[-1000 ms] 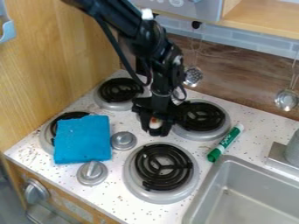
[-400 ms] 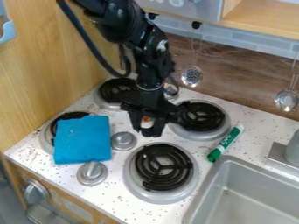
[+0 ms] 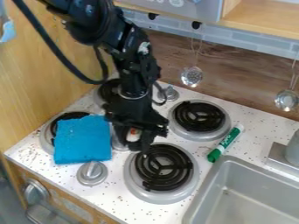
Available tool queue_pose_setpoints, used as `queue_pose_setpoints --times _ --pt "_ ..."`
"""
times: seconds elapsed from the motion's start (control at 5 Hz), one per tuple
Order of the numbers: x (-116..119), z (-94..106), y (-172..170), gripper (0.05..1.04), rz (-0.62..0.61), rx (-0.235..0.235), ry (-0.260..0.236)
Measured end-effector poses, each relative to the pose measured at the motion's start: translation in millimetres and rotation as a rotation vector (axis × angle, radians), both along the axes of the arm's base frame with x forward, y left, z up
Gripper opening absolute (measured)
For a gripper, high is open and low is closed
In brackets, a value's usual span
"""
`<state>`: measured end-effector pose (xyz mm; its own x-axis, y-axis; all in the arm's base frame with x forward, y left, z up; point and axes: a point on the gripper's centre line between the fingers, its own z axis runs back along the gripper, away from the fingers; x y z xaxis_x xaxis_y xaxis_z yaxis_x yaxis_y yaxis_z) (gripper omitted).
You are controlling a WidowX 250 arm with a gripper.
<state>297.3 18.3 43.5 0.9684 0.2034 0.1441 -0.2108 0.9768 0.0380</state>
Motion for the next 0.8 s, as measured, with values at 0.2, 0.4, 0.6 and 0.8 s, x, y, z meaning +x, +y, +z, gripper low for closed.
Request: queue_pose_setpoints --times 0.2,0.4,0.6,0.8 --pt "-26 -11.6 1 0.590 -0.030 0.017 0.054" --pt "-44 -20.6 9 0.590 -0.038 0.076 0.082" --pt "-44 -26.1 16 0.590 -0.037 0.111 0.078" --pt "-47 -47.3 27 0.590 -0.027 0.142 0.127"
